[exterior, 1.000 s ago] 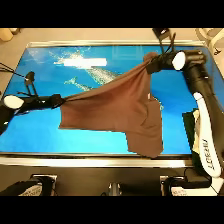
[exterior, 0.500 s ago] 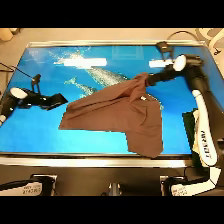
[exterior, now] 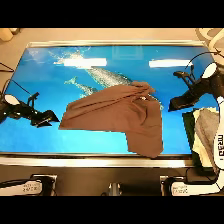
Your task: Fold the shirts.
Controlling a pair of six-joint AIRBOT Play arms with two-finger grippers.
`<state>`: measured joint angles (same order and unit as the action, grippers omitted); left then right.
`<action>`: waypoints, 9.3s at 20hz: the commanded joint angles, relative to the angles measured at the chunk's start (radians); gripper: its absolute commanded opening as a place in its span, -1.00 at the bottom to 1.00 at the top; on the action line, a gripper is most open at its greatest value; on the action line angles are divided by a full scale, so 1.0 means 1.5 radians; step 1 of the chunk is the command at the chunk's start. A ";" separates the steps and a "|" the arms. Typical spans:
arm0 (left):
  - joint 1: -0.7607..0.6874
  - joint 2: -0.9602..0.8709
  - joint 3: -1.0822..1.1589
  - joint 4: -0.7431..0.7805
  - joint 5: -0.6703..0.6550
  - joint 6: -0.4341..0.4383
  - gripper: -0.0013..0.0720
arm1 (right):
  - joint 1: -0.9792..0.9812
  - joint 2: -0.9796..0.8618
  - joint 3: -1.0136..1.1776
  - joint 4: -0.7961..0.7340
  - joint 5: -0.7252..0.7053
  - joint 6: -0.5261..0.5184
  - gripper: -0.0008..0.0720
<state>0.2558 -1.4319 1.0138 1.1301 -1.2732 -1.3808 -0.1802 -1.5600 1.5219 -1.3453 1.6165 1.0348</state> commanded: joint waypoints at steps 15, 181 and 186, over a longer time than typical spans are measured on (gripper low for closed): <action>-0.069 -0.059 -0.029 -0.028 0.035 0.034 -0.88 | -0.010 0.010 -0.143 0.009 0.002 -0.039 0.35; -0.070 0.050 -0.187 -0.080 0.041 0.052 -0.88 | 0.002 0.210 -0.528 0.087 -0.248 -0.082 -0.90; -0.063 0.094 -0.064 -0.084 0.042 0.035 -0.89 | 0.003 0.220 -0.349 0.089 -0.299 -0.046 -0.90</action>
<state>0.1528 -1.3159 0.8257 1.0199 -1.2121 -1.3083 -0.1764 -1.2354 0.8665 -1.2129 1.2270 0.9352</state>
